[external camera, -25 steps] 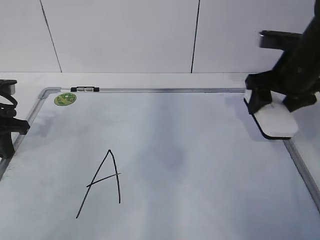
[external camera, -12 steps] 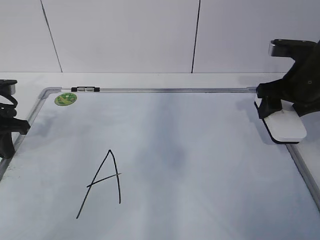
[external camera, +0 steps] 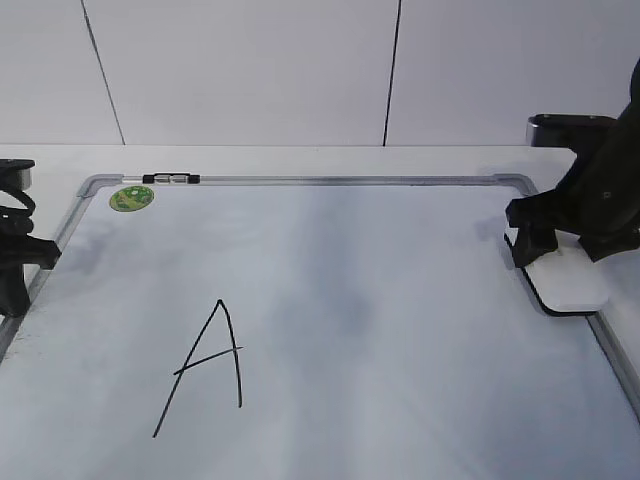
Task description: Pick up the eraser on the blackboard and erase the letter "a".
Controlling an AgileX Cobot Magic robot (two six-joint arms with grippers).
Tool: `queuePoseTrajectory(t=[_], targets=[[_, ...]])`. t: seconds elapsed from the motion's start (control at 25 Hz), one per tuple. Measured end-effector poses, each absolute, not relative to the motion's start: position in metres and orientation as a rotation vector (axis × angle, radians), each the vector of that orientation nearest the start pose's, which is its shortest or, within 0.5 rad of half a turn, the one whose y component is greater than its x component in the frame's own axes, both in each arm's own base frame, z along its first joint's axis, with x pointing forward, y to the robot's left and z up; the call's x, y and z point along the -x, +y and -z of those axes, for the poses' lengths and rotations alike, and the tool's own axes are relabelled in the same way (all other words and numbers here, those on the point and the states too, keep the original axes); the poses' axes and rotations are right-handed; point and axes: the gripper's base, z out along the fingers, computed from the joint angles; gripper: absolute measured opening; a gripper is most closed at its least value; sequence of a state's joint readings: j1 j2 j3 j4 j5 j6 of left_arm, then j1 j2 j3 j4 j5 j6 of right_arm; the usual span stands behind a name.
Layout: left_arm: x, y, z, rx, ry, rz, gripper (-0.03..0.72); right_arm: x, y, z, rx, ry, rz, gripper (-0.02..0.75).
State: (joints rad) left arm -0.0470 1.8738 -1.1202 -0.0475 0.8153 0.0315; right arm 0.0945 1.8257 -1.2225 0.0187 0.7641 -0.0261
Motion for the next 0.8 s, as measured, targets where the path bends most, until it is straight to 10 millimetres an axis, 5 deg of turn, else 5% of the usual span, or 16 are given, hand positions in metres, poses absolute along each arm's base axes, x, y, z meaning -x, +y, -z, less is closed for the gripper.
queuePoseTrajectory(t=[0.8], targets=[[-0.339,-0.02,-0.153,-0.061,3.051,0.069,0.017,-0.366,0.035,-0.174,0.167,2.883,-0.024,0.532]])
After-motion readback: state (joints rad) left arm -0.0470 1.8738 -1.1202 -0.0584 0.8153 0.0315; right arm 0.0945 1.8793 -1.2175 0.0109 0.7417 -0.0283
